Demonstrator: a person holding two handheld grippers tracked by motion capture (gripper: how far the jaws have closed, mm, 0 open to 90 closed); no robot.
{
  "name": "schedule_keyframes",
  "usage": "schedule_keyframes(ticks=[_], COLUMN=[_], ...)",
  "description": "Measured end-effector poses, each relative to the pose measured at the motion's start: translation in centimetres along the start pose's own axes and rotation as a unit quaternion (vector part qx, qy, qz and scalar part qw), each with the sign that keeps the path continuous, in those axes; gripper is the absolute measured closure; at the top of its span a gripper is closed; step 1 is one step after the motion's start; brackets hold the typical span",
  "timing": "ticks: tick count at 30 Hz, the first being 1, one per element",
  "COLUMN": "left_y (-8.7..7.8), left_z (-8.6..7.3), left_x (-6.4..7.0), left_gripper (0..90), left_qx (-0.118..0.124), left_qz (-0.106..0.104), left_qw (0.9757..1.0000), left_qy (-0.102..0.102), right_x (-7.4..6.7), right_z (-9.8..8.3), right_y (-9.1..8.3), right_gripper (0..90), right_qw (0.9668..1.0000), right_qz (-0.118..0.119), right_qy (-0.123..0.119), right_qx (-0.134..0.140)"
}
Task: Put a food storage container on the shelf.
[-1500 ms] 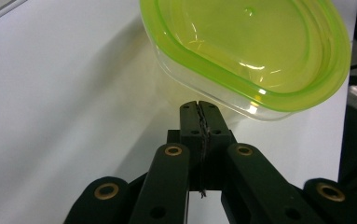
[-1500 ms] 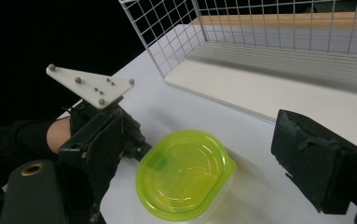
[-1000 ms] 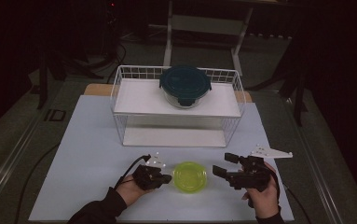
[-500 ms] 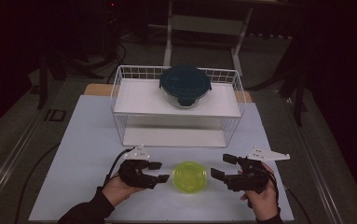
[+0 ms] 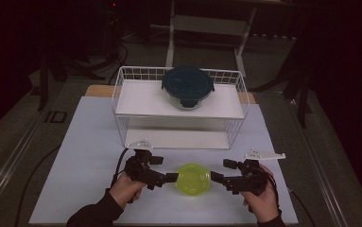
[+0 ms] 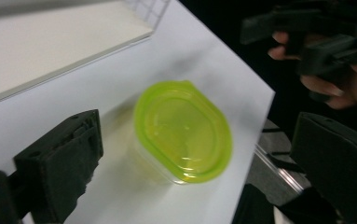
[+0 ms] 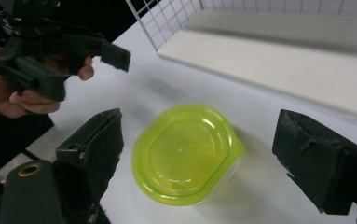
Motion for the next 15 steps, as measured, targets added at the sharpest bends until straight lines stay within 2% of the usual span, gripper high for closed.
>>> schedule_keyframes(ticks=[1, 2, 3, 4, 5, 6, 7, 8, 9, 10, 12, 15], left_y=[0.3, 0.5, 0.8, 1.2, 1.2, 1.6, 1.6, 1.8, 2.0, 2.2, 2.7, 3.2], left_z=[-0.1, -0.2, -0.4, -0.6, -0.6, -0.8, -0.8, -0.9, -1.1, -1.2, -1.4, -1.7], left_x=[-0.1, -0.2, -0.4, -0.6, -0.6, -0.9, -0.9, -1.1, -1.2, -1.4, -1.6, -1.8], left_gripper=[4.4, 4.4, 4.5, 6.8, 7.1, 9.5, 11.1, 11.1, 13.6, 13.6, 14.9, 17.3], left_qx=[-0.002, -0.007, -0.01, -0.01, -0.01, -0.011, -0.011, -0.014, -0.018, -0.018, -0.03, -0.04], left_qz=[0.002, 0.002, 0.002, -0.005, -0.005, -0.007, -0.007, -0.008, -0.014, -0.018, -0.018, -0.019], left_qw=[1.0, 0.9999, 0.9997, 0.9991, 0.9991, 0.9984, 0.9984, 0.9978, 0.9971, 0.9961, 0.9953, 0.9933], left_qy=[-0.005, -0.012, -0.023, -0.04, -0.04, -0.055, -0.055, -0.064, -0.073, -0.085, -0.09, -0.106], right_x=[0.3, 0.3, 0.5, 0.8, 0.8, 1.3, 1.3, 1.5, 2.1, 2.1, 2.6, 2.9], right_z=[-0.1, -0.1, -0.2, -0.3, -0.3, -0.6, -0.6, -0.7, -0.9, -0.9, -1.2, -1.6], right_y=[0.3, 0.3, 0.5, 0.7, 0.7, 1.0, 1.0, 1.0, 1.2, 1.2, 1.4, 2.0], right_gripper=[15.5, 15.5, 15.5, 16.1, 16.1, 16.6, 16.6, 18.1, 20.3, 20.3, 23.9, 29.7], right_qw=[0.9998, 0.9998, 0.9997, 0.9992, 0.9992, 0.9978, 0.9978, 0.997, 0.9949, 0.9949, 0.9915, 0.9864], right_qz=[-0.014, -0.014, -0.006, -0.01, -0.01, -0.007, -0.007, -0.009, -0.012, -0.012, -0.015, -0.004], right_qy=[0.01, 0.01, 0.018, 0.033, 0.033, 0.057, 0.057, 0.07, 0.093, 0.093, 0.121, 0.152], right_qx=[-0.006, -0.006, -0.013, -0.021, -0.021, -0.031, -0.031, -0.032, -0.038, -0.038, -0.047, -0.064])
Point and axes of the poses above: each handheld gripper's, and its own axes: y roughly forward along the jaws, z roughly out of its top, x roughly to its right, the point moved 6 cm from there along y, roughly forward along the jaws, and after that the axes turned 8 degrees about -x, right-handed, at the moved point
